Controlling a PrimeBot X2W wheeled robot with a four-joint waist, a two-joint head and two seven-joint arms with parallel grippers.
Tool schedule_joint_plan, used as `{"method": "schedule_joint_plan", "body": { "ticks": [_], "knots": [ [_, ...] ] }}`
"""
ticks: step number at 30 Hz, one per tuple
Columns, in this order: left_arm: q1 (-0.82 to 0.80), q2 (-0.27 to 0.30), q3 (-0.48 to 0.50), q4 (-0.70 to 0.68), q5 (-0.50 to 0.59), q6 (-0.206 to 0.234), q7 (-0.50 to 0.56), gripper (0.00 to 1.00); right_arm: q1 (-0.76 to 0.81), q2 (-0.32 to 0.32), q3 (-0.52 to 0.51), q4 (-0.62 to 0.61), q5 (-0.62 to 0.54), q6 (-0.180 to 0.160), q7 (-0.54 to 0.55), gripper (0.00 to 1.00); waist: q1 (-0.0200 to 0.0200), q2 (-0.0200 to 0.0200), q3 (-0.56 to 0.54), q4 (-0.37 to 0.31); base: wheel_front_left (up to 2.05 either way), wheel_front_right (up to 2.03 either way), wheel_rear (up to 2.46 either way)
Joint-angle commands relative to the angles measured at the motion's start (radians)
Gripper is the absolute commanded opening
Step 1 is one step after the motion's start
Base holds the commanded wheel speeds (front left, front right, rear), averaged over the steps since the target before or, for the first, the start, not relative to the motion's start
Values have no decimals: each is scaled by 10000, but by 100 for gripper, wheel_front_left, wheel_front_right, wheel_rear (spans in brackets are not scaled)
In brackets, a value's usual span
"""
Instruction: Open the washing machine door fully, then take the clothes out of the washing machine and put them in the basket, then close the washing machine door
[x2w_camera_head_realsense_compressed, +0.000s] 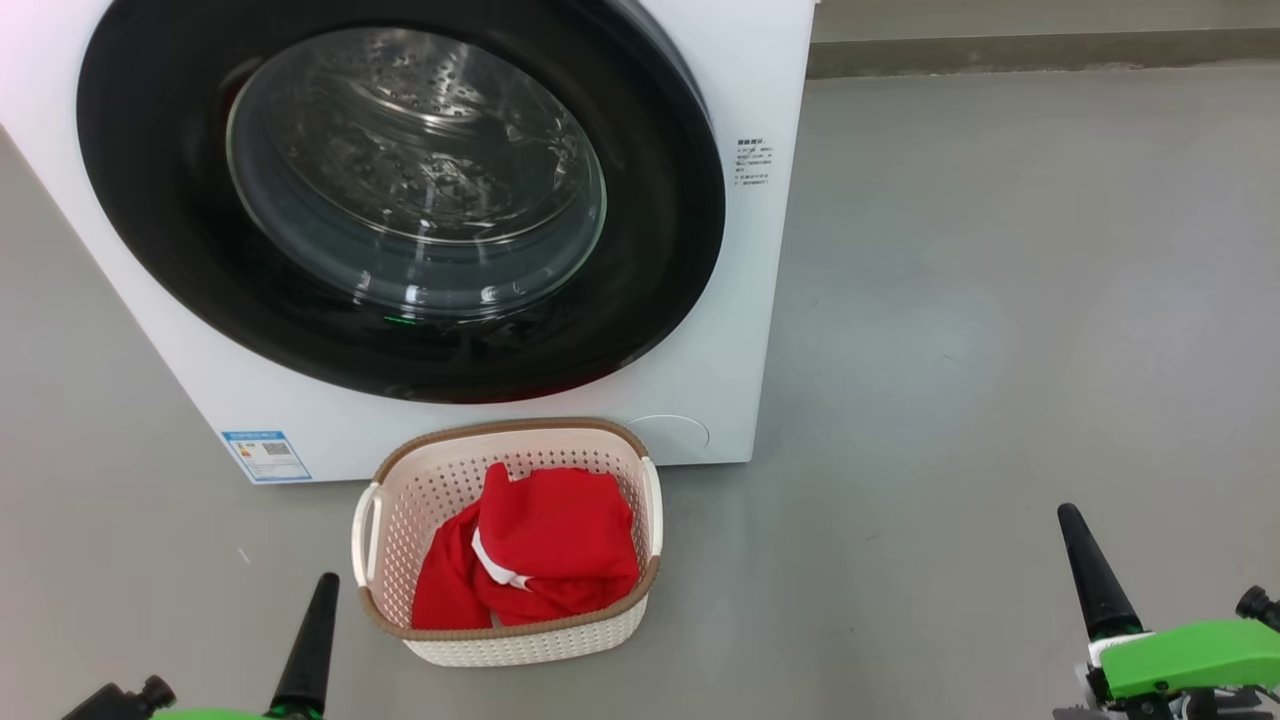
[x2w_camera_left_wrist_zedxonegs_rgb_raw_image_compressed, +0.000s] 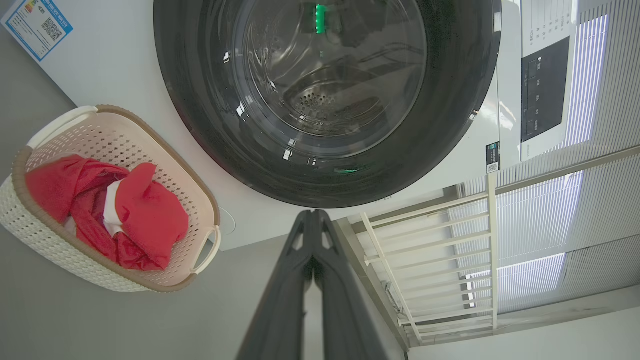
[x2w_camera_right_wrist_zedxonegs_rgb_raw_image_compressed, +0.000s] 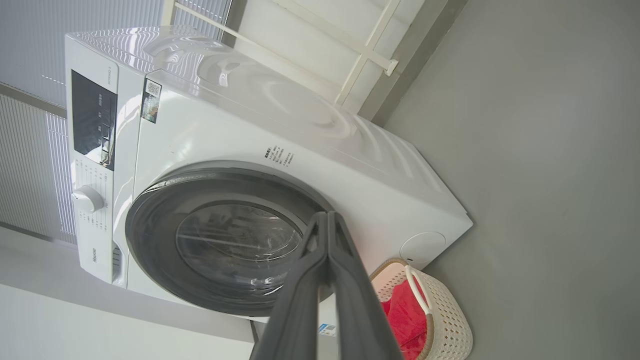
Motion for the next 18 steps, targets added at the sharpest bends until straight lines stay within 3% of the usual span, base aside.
{"method": "schedule_joint_plan", "body": {
  "ticks": [1,18],
  "knots": [
    [-548,70,338,-188,-368,-123,93,0,-630,-205,153,-189,384,-1,86,0,-1,-1,10,-3,0,0,0],
    [-792,81,553,16,-2316,-192,582,0,-1078,-237,144,137,2406,-6,606,0,-1,-1,99,-30,0,0,0]
  ]
}}
